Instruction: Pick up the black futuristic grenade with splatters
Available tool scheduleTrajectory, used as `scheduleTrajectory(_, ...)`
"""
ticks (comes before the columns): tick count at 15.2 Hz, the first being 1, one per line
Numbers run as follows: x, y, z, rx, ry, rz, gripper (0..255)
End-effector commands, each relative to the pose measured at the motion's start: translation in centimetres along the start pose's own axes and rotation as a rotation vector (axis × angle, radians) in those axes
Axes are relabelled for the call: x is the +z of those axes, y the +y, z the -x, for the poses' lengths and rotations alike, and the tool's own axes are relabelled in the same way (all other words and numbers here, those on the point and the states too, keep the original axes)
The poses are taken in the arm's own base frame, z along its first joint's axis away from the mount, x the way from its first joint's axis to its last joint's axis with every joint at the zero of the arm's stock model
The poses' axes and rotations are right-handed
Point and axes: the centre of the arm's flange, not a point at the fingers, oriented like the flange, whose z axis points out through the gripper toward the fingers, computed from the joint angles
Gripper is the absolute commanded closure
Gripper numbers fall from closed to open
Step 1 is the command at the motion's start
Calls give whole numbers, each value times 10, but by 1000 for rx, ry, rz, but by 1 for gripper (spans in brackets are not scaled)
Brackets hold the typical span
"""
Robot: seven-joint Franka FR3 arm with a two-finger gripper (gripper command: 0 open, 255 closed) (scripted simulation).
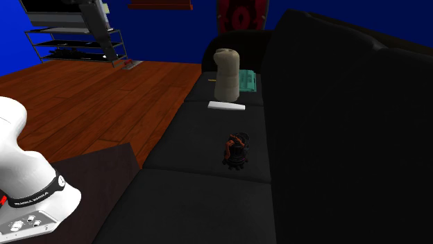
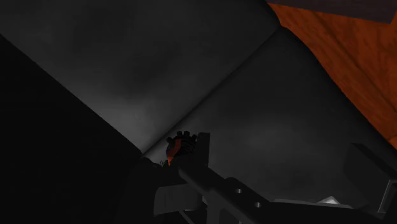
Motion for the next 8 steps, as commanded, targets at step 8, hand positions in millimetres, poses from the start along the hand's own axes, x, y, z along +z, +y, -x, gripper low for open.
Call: scheduleTrajectory(8, 66, 26, -66, 3, -48, 10, 0)
